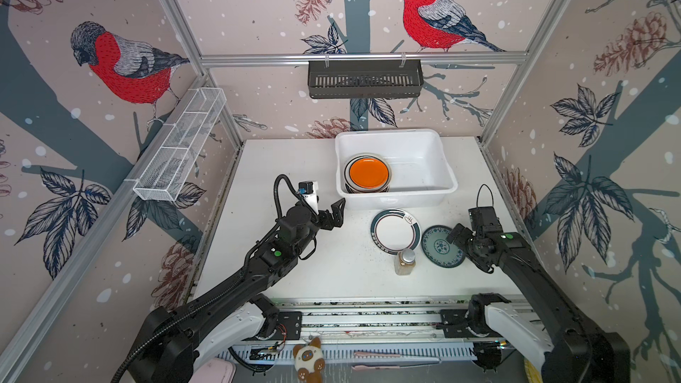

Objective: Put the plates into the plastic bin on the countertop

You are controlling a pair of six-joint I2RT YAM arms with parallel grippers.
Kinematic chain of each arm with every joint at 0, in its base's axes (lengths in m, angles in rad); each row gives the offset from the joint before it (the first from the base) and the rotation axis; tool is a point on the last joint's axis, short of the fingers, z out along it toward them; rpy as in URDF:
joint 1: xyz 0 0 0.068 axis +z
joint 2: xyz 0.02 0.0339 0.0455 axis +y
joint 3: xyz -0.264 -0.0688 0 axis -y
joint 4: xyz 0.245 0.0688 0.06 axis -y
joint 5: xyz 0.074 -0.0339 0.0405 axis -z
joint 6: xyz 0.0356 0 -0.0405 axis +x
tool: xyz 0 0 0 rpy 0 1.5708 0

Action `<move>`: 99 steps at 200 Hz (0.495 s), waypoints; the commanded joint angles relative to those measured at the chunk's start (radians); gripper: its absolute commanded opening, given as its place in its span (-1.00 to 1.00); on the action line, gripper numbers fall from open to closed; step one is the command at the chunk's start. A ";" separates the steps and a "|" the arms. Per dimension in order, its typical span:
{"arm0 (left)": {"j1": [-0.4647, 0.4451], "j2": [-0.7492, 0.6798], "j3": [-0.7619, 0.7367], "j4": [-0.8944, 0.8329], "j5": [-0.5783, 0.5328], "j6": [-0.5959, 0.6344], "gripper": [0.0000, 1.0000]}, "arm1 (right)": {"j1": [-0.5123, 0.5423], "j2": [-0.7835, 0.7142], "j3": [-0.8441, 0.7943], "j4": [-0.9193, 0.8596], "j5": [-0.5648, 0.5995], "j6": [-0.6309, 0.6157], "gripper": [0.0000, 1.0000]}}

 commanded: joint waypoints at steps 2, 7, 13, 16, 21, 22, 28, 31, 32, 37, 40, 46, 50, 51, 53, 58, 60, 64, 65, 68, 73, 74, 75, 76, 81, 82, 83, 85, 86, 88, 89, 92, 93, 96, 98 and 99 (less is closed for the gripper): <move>0.001 -0.001 0.001 0.052 0.012 -0.006 0.96 | -0.003 -0.003 -0.031 0.021 -0.050 0.006 0.99; 0.001 -0.003 0.001 0.051 0.012 -0.005 0.96 | -0.004 -0.002 -0.040 0.024 -0.052 0.012 0.99; 0.001 -0.005 0.002 0.049 0.012 -0.003 0.96 | -0.005 -0.002 -0.049 0.028 -0.055 0.018 0.99; 0.001 -0.007 0.002 0.046 0.011 -0.002 0.96 | -0.006 -0.003 -0.053 0.032 -0.060 0.020 1.00; 0.001 -0.009 0.004 0.045 0.009 -0.001 0.96 | -0.006 -0.006 -0.060 0.041 -0.067 0.023 0.99; 0.001 -0.009 0.004 0.045 0.009 -0.002 0.96 | -0.006 -0.007 -0.061 0.043 -0.068 0.024 0.99; 0.001 -0.012 0.003 0.045 0.006 -0.001 0.96 | -0.006 -0.011 -0.070 0.056 -0.081 0.028 0.96; 0.001 -0.013 0.003 0.047 0.006 -0.001 0.96 | -0.006 -0.012 -0.075 0.065 -0.088 0.030 0.94; 0.001 -0.013 0.002 0.047 0.006 -0.002 0.96 | -0.006 -0.014 -0.077 0.066 -0.091 0.032 0.93; 0.001 -0.016 0.000 0.048 0.004 -0.002 0.96 | -0.006 -0.018 -0.085 0.079 -0.104 0.035 0.89; 0.001 -0.018 0.000 0.050 0.005 -0.001 0.96 | -0.007 -0.020 -0.089 0.086 -0.110 0.037 0.86; 0.001 -0.019 -0.002 0.050 0.003 0.001 0.96 | -0.008 -0.023 -0.096 0.097 -0.120 0.043 0.83; 0.001 -0.019 -0.002 0.050 0.004 0.001 0.96 | -0.008 -0.026 -0.099 0.103 -0.125 0.046 0.80; 0.001 -0.019 -0.002 0.050 0.003 0.001 0.96 | -0.008 -0.026 -0.100 0.105 -0.126 0.047 0.79; 0.001 -0.018 -0.002 0.050 0.003 0.001 0.96 | -0.008 -0.027 -0.101 0.107 -0.127 0.048 0.77; 0.001 -0.018 -0.002 0.049 0.001 0.001 0.96 | -0.009 -0.028 -0.104 0.111 -0.128 0.050 0.71; 0.001 -0.018 -0.001 0.048 0.000 0.001 0.96 | -0.009 -0.028 -0.105 0.112 -0.128 0.051 0.69; 0.001 -0.017 0.000 0.047 0.000 0.001 0.96 | -0.009 -0.028 -0.107 0.114 -0.128 0.053 0.63; 0.001 -0.017 0.000 0.047 0.000 0.002 0.96 | -0.009 -0.029 -0.107 0.114 -0.129 0.054 0.61; 0.001 -0.015 0.001 0.047 -0.001 0.001 0.96 | -0.010 -0.028 -0.110 0.116 -0.128 0.055 0.57; 0.001 -0.015 0.001 0.047 -0.001 0.002 0.96 | -0.011 -0.028 -0.114 0.121 -0.132 0.056 0.49; 0.001 -0.015 0.001 0.047 -0.001 0.002 0.96 | -0.011 -0.029 -0.115 0.123 -0.133 0.056 0.47; 0.001 -0.015 0.001 0.046 -0.001 0.002 0.96 | -0.011 -0.028 -0.115 0.124 -0.134 0.056 0.45; 0.001 -0.015 0.001 0.046 -0.001 0.003 0.96 | -0.012 -0.029 -0.117 0.126 -0.135 0.057 0.43; 0.001 -0.014 0.003 0.047 0.001 0.003 0.96 | -0.014 -0.030 -0.122 0.130 -0.138 0.060 0.32; 0.001 -0.014 0.003 0.047 0.001 0.003 0.96 | -0.014 -0.030 -0.123 0.131 -0.139 0.061 0.29; 0.001 -0.014 0.003 0.046 0.000 0.003 0.96 | -0.014 -0.030 -0.124 0.132 -0.140 0.062 0.27; 0.001 -0.014 0.004 0.046 0.001 0.003 0.96 | -0.014 -0.029 -0.126 0.134 -0.142 0.065 0.23; 0.001 -0.014 0.004 0.047 0.000 0.003 0.96 | -0.014 -0.029 -0.127 0.135 -0.143 0.066 0.21; 0.001 -0.014 0.004 0.046 0.001 0.003 0.96 | -0.015 -0.030 -0.129 0.137 -0.145 0.068 0.18; 0.001 -0.014 0.004 0.046 0.001 0.003 0.96 | -0.015 -0.031 -0.131 0.138 -0.147 0.069 0.16; 0.001 -0.014 0.006 0.045 0.000 0.005 0.96 | -0.015 -0.032 -0.134 0.143 -0.150 0.071 0.13; 0.001 -0.014 0.007 0.044 0.000 0.005 0.96 | -0.015 -0.032 -0.135 0.144 -0.151 0.072 0.13; 0.001 -0.014 0.008 0.041 0.000 0.005 0.96 | -0.016 -0.031 -0.138 0.149 -0.155 0.074 0.12; 0.001 -0.014 0.009 0.040 0.000 0.005 0.96 | -0.016 -0.032 -0.140 0.151 -0.156 0.076 0.12; 0.000 -0.014 0.010 0.039 0.000 0.006 0.96 | -0.016 -0.032 -0.141 0.152 -0.156 0.076 0.12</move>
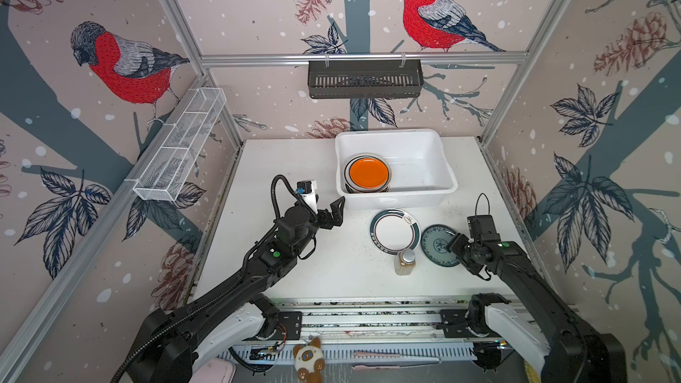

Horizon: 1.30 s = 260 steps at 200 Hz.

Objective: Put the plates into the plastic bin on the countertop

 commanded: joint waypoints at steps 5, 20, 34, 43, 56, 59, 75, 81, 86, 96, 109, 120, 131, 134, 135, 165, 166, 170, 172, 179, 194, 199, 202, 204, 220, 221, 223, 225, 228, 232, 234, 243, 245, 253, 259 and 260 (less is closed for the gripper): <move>0.001 0.000 0.013 0.027 -0.001 0.008 0.96 | -0.004 -0.005 -0.024 0.053 -0.036 0.037 0.12; 0.001 -0.009 0.020 0.016 -0.012 0.013 0.96 | -0.004 -0.006 -0.036 0.060 -0.021 0.046 0.11; 0.001 -0.017 0.018 0.013 -0.021 0.015 0.96 | -0.006 -0.008 -0.050 0.071 -0.016 0.051 0.10; 0.001 -0.022 0.018 0.016 -0.025 0.015 0.96 | -0.007 -0.008 -0.059 0.080 -0.017 0.058 0.07; 0.001 -0.022 0.018 0.014 -0.027 0.016 0.96 | -0.007 -0.012 -0.074 0.100 -0.025 0.070 -0.06; 0.001 -0.022 0.020 0.014 -0.027 0.016 0.96 | -0.008 -0.013 -0.077 0.103 -0.026 0.071 -0.11; 0.001 -0.016 0.024 0.014 -0.026 0.014 0.96 | -0.007 -0.018 -0.091 0.117 -0.026 0.081 -0.39; 0.001 -0.013 0.026 0.016 -0.026 0.013 0.96 | -0.007 -0.022 -0.095 0.120 -0.021 0.085 -0.46; 0.001 -0.009 0.027 0.015 -0.025 0.012 0.96 | -0.007 -0.023 -0.099 0.122 -0.020 0.088 -0.46; 0.001 -0.003 0.031 0.014 -0.019 0.011 0.96 | -0.007 -0.026 -0.107 0.130 -0.017 0.093 -0.46; 0.001 0.005 0.036 0.010 -0.017 0.008 0.96 | -0.007 -0.026 -0.114 0.133 -0.006 0.099 -0.46; 0.001 0.010 0.039 0.010 -0.015 0.006 0.96 | -0.008 -0.025 -0.114 0.128 0.008 0.100 -0.47; 0.001 0.014 0.041 0.008 -0.013 0.004 0.96 | -0.011 -0.025 -0.113 0.121 0.022 0.101 -0.49; 0.001 0.015 0.041 0.008 -0.013 0.003 0.96 | -0.010 -0.025 -0.113 0.120 0.024 0.102 -0.50; 0.001 0.015 0.041 0.009 -0.012 0.003 0.96 | -0.010 -0.025 -0.113 0.120 0.026 0.102 -0.50; 0.001 0.015 0.044 0.003 -0.012 0.001 0.96 | -0.019 -0.040 -0.114 0.116 0.039 0.108 -0.52; 0.001 0.015 0.044 0.003 -0.012 -0.001 0.96 | -0.019 -0.040 -0.114 0.116 0.040 0.109 -0.52; 0.001 0.014 0.044 0.002 -0.013 -0.002 0.96 | -0.021 -0.042 -0.114 0.113 0.044 0.108 -0.52; 0.001 0.013 0.044 0.001 -0.012 -0.002 0.96 | -0.021 -0.043 -0.114 0.110 0.048 0.107 -0.53; 0.001 0.012 0.044 0.000 -0.012 -0.003 0.96 | -0.023 -0.047 -0.114 0.105 0.057 0.107 -0.59; 0.001 0.008 0.041 -0.001 -0.016 -0.004 0.96 | -0.034 -0.053 -0.124 0.113 0.056 0.102 -0.66; 0.001 0.009 0.041 0.000 -0.016 -0.003 0.96 | -0.039 -0.056 -0.129 0.118 0.052 0.101 -0.67; 0.001 0.009 0.041 0.000 -0.017 -0.004 0.96 | -0.042 -0.057 -0.132 0.121 0.050 0.100 -0.70; 0.001 0.010 0.042 -0.002 -0.017 -0.003 0.96 | -0.043 -0.058 -0.134 0.123 0.048 0.099 -0.71; 0.001 0.013 0.044 -0.004 -0.014 -0.007 0.96 | -0.054 -0.059 -0.143 0.137 0.038 0.098 -0.82; 0.001 0.013 0.044 -0.004 -0.013 -0.008 0.96 | -0.055 -0.059 -0.143 0.138 0.038 0.098 -0.82; 0.001 0.013 0.045 -0.004 -0.012 -0.008 0.96 | -0.057 -0.059 -0.143 0.137 0.038 0.097 -0.83; 0.001 0.013 0.046 -0.005 -0.012 -0.008 0.96 | -0.058 -0.058 -0.144 0.139 0.036 0.097 -0.85; 0.001 0.013 0.047 -0.006 -0.011 -0.011 0.96 | -0.060 -0.058 -0.145 0.139 0.037 0.096 -0.87; 0.001 0.013 0.047 -0.006 -0.007 -0.011 0.96 | -0.063 -0.059 -0.145 0.140 0.035 0.093 -0.91; 0.001 0.012 0.047 -0.006 -0.007 -0.012 0.96 | -0.064 -0.059 -0.145 0.139 0.034 0.093 -0.92; 0.001 0.011 0.046 -0.006 -0.003 -0.014 0.96 | -0.071 -0.059 -0.143 0.134 0.033 0.090 -0.93; 0.001 0.010 0.046 -0.006 -0.003 -0.014 0.96 | -0.071 -0.060 -0.143 0.132 0.035 0.090 -0.93; 0.001 0.010 0.044 -0.005 -0.003 -0.016 0.96 | -0.077 -0.061 -0.142 0.127 0.035 0.089 -0.94; 0.001 0.010 0.044 -0.004 -0.003 -0.018 0.96 | -0.081 -0.065 -0.140 0.123 0.035 0.088 -0.95; 0.001 0.010 0.044 -0.004 -0.002 -0.019 0.96 | -0.082 -0.065 -0.140 0.122 0.035 0.088 -0.95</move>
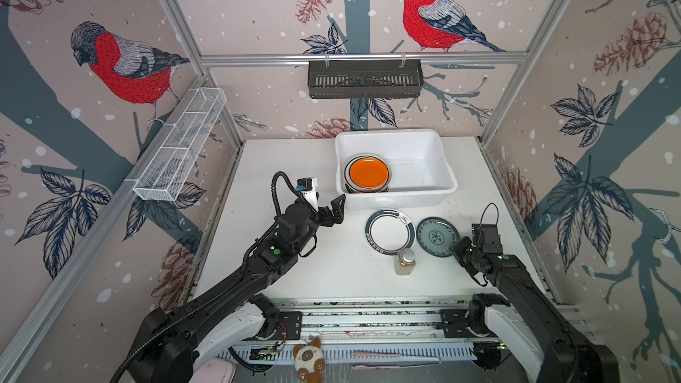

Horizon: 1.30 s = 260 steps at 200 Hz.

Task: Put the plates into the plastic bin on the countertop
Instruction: 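Grasp the blue-floral plate's edge with the right gripper and tilt it up, then carry the blue-floral plate with the right gripper over the bin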

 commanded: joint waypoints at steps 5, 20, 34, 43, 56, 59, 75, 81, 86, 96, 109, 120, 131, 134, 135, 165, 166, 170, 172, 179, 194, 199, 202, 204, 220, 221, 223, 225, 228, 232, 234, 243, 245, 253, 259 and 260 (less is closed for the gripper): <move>0.001 -0.001 0.005 0.024 0.002 -0.014 0.96 | -0.015 -0.007 -0.003 -0.085 0.039 -0.021 -0.95; 0.001 0.003 0.005 0.028 0.008 -0.019 0.96 | -0.022 -0.028 0.006 -0.106 0.051 -0.017 -0.98; 0.001 0.009 0.007 0.030 0.015 -0.023 0.96 | -0.027 -0.057 0.018 -0.130 0.070 -0.015 -0.99; 0.001 0.013 0.008 0.031 0.018 -0.024 0.96 | -0.029 -0.077 0.028 -0.145 0.082 -0.013 -0.99; 0.001 0.019 0.010 0.034 0.026 -0.028 0.96 | -0.030 -0.104 0.048 -0.172 0.105 -0.008 -1.00; 0.001 0.019 0.010 0.034 0.029 -0.027 0.96 | -0.030 -0.109 0.053 -0.177 0.109 -0.007 -1.00; 0.001 0.024 0.014 0.038 0.044 -0.030 0.97 | -0.031 -0.138 0.078 -0.193 0.137 -0.018 -1.00; 0.001 0.025 0.016 0.039 0.050 -0.032 0.96 | -0.030 -0.147 0.086 -0.199 0.150 -0.022 -1.00; 0.001 0.029 0.019 0.038 0.056 -0.032 0.96 | -0.031 -0.152 0.094 -0.206 0.160 -0.021 -1.00; 0.001 0.033 0.027 0.037 0.071 -0.030 0.96 | -0.031 -0.163 0.108 -0.219 0.185 -0.023 -1.00; 0.001 0.039 0.037 0.034 0.088 -0.029 0.96 | -0.032 -0.173 0.129 -0.232 0.202 -0.029 -1.00; 0.001 0.044 0.043 0.037 0.103 -0.029 0.96 | -0.030 -0.177 0.152 -0.246 0.216 -0.034 -1.00; 0.001 0.050 0.049 0.039 0.122 -0.028 0.96 | -0.031 -0.180 0.180 -0.260 0.232 -0.046 -1.00; 0.001 0.051 0.052 0.040 0.127 -0.029 0.96 | -0.030 -0.181 0.188 -0.266 0.238 -0.049 -1.00; 0.001 0.052 0.053 0.040 0.128 -0.029 0.96 | -0.030 -0.181 0.191 -0.268 0.239 -0.049 -1.00; 0.001 0.083 0.078 0.042 0.165 -0.030 0.96 | -0.030 -0.192 0.261 -0.290 0.263 -0.057 -1.00; 0.000 0.084 0.078 0.043 0.166 -0.030 0.96 | -0.031 -0.193 0.263 -0.290 0.264 -0.058 -1.00; 0.001 0.087 0.080 0.044 0.169 -0.030 0.96 | -0.031 -0.196 0.272 -0.291 0.266 -0.059 -1.00; 0.001 0.089 0.081 0.045 0.170 -0.030 0.96 | -0.030 -0.198 0.278 -0.292 0.269 -0.061 -1.00; 0.001 0.094 0.083 0.049 0.176 -0.030 0.96 | -0.029 -0.204 0.295 -0.296 0.280 -0.060 -1.00; 0.001 0.103 0.090 0.055 0.188 -0.031 0.96 | -0.029 -0.213 0.338 -0.307 0.306 -0.064 -1.00; 0.001 0.106 0.092 0.055 0.190 -0.031 0.96 | -0.029 -0.214 0.355 -0.312 0.319 -0.068 -1.00; 0.001 0.106 0.094 0.053 0.190 -0.030 0.96 | -0.029 -0.212 0.365 -0.314 0.326 -0.069 -1.00; 0.001 0.107 0.095 0.055 0.190 -0.030 0.96 | -0.029 -0.212 0.372 -0.315 0.331 -0.071 -1.00; 0.001 0.108 0.099 0.055 0.190 -0.027 0.96 | -0.029 -0.209 0.417 -0.317 0.372 -0.083 -1.00; 0.001 0.108 0.099 0.055 0.190 -0.027 0.96 | -0.030 -0.208 0.419 -0.316 0.375 -0.084 -1.00; 0.001 0.108 0.099 0.056 0.190 -0.027 0.96 | -0.030 -0.208 0.423 -0.317 0.381 -0.087 -1.00; 0.001 0.108 0.099 0.056 0.190 -0.027 0.96 | -0.028 -0.206 0.428 -0.316 0.387 -0.090 -1.00; 0.001 0.108 0.099 0.056 0.189 -0.027 0.96 | -0.028 -0.204 0.433 -0.316 0.398 -0.090 -1.00; 0.001 0.108 0.099 0.056 0.186 -0.027 0.96 | -0.027 -0.201 0.440 -0.312 0.408 -0.092 -1.00; 0.001 0.108 0.098 0.056 0.185 -0.027 0.96 | -0.027 -0.199 0.444 -0.309 0.412 -0.093 -1.00; 0.001 0.106 0.094 0.058 0.179 -0.033 0.96 | -0.027 -0.189 0.458 -0.290 0.422 -0.102 -1.00; 0.001 0.107 0.094 0.058 0.178 -0.035 0.96 | -0.027 -0.187 0.461 -0.285 0.421 -0.102 -1.00; 0.001 0.108 0.091 0.060 0.175 -0.038 0.96 | -0.023 -0.175 0.473 -0.258 0.413 -0.109 -1.00; 0.001 0.108 0.091 0.059 0.176 -0.039 0.96 | -0.018 -0.166 0.482 -0.233 0.403 -0.116 -1.00; 0.001 0.108 0.091 0.059 0.176 -0.039 0.96 | -0.018 -0.165 0.484 -0.228 0.400 -0.118 -1.00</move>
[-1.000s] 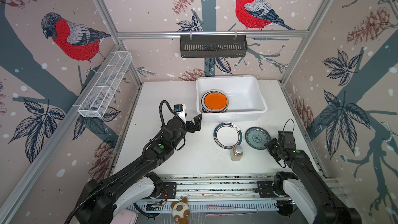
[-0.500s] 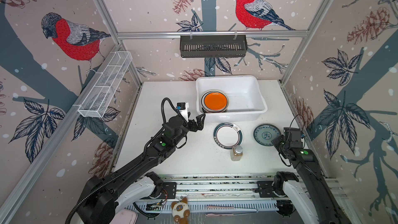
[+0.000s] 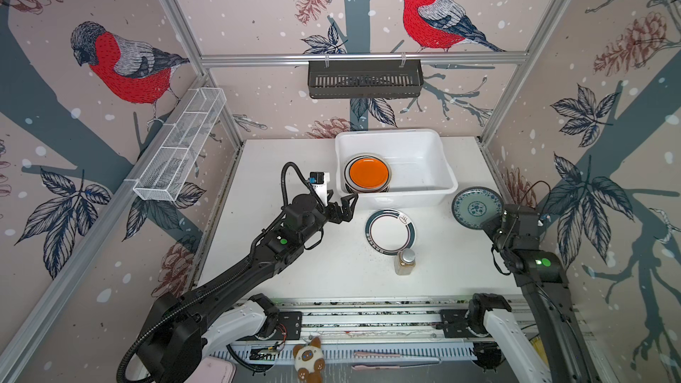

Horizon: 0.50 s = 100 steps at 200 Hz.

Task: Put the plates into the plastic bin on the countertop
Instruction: 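Carry the blue-floral plate with the right gripper over the bin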

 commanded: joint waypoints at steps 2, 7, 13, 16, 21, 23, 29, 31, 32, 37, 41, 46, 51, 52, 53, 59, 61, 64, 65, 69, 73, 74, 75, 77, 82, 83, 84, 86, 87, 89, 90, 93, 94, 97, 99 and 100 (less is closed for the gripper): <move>0.001 -0.001 0.000 0.053 -0.008 -0.010 0.96 | 0.013 0.027 0.038 0.092 0.029 -0.040 -1.00; 0.001 0.000 0.002 0.050 -0.010 -0.012 0.96 | 0.021 0.039 0.048 0.113 0.018 -0.045 -1.00; 0.001 0.000 0.003 0.047 -0.012 -0.012 0.96 | 0.033 0.057 0.065 0.135 0.011 -0.048 -1.00; 0.001 0.000 0.004 0.045 -0.014 -0.012 0.96 | 0.040 0.067 0.075 0.144 0.010 -0.050 -1.00; 0.001 0.000 0.005 0.043 -0.020 -0.015 0.96 | 0.057 0.085 0.091 0.156 0.017 -0.052 -1.00; 0.001 0.000 0.005 0.041 -0.022 -0.017 0.96 | 0.065 0.092 0.098 0.159 0.021 -0.053 -1.00; 0.001 0.000 0.002 0.042 -0.029 -0.029 0.96 | 0.090 0.116 0.118 0.170 0.041 -0.057 -1.00; 0.001 0.002 0.001 0.042 -0.031 -0.033 0.96 | 0.099 0.125 0.127 0.173 0.049 -0.060 -1.00; 0.001 0.002 0.001 0.042 -0.031 -0.035 0.96 | 0.104 0.130 0.131 0.174 0.054 -0.061 -1.00; 0.001 0.004 -0.001 0.044 -0.033 -0.043 0.96 | 0.130 0.152 0.150 0.181 0.077 -0.068 -1.00; 0.001 0.007 -0.002 0.045 -0.033 -0.047 0.96 | 0.153 0.169 0.167 0.188 0.096 -0.075 -1.00; 0.001 0.012 -0.003 0.045 -0.029 -0.051 0.96 | 0.181 0.189 0.185 0.197 0.116 -0.082 -1.00; 0.001 0.016 -0.001 0.045 -0.023 -0.052 0.96 | 0.207 0.206 0.199 0.211 0.134 -0.087 -1.00; 0.001 0.018 -0.001 0.045 -0.023 -0.053 0.96 | 0.211 0.209 0.202 0.214 0.137 -0.088 -1.00; 0.001 0.018 -0.001 0.045 -0.023 -0.053 0.96 | 0.215 0.212 0.205 0.218 0.138 -0.089 -1.00; 0.001 0.023 0.000 0.042 -0.019 -0.055 0.96 | 0.234 0.229 0.218 0.241 0.139 -0.097 -1.00; 0.001 0.025 0.001 0.038 -0.019 -0.055 0.96 | 0.242 0.233 0.221 0.252 0.138 -0.099 -1.00; 0.001 0.027 0.002 0.036 -0.019 -0.057 0.96 | 0.251 0.241 0.226 0.266 0.134 -0.104 -1.00; 0.001 0.028 0.004 0.034 -0.019 -0.056 0.96 | 0.254 0.244 0.228 0.271 0.133 -0.105 -1.00; 0.001 0.029 0.006 0.030 -0.019 -0.056 0.96 | 0.262 0.254 0.234 0.289 0.126 -0.108 -1.00; 0.001 0.030 0.007 0.026 -0.019 -0.055 0.96 | 0.272 0.265 0.240 0.304 0.121 -0.111 -1.00; 0.001 0.032 0.008 0.026 -0.019 -0.055 0.96 | 0.274 0.268 0.242 0.306 0.120 -0.111 -1.00; 0.001 0.031 0.008 0.024 -0.020 -0.055 0.96 | 0.276 0.272 0.244 0.311 0.119 -0.111 -1.00; 0.001 0.032 0.009 0.022 -0.021 -0.055 0.96 | 0.280 0.277 0.249 0.318 0.115 -0.113 -1.00; 0.001 0.032 0.011 0.015 -0.024 -0.052 0.96 | 0.292 0.296 0.258 0.336 0.105 -0.119 -1.00; 0.001 0.032 0.011 0.012 -0.025 -0.052 0.96 | 0.294 0.300 0.262 0.340 0.104 -0.121 -1.00; 0.001 0.031 0.011 0.011 -0.025 -0.052 0.96 | 0.295 0.303 0.265 0.343 0.101 -0.122 -1.00; 0.001 0.031 0.011 0.009 -0.027 -0.051 0.96 | 0.299 0.312 0.270 0.349 0.097 -0.125 -1.00; 0.001 0.030 0.012 0.008 -0.027 -0.051 0.96 | 0.300 0.316 0.272 0.352 0.094 -0.128 -1.00; 0.001 0.030 0.013 0.005 -0.029 -0.050 0.96 | 0.303 0.324 0.278 0.358 0.088 -0.131 -1.00; 0.001 0.030 0.013 0.004 -0.029 -0.050 0.96 | 0.306 0.329 0.281 0.362 0.086 -0.133 -1.00; 0.001 0.029 0.014 -0.002 -0.033 -0.049 0.96 | 0.312 0.340 0.290 0.369 0.076 -0.138 -1.00; 0.001 0.028 0.015 -0.004 -0.034 -0.048 0.96 | 0.314 0.347 0.294 0.371 0.073 -0.140 -1.00; 0.001 0.026 0.016 -0.009 -0.037 -0.047 0.96 | 0.320 0.364 0.304 0.377 0.062 -0.145 -1.00; 0.001 0.025 0.017 -0.012 -0.040 -0.047 0.96 | 0.324 0.375 0.312 0.381 0.055 -0.148 -1.00; 0.001 0.024 0.017 -0.013 -0.041 -0.047 0.96 | 0.325 0.380 0.316 0.383 0.050 -0.150 -1.00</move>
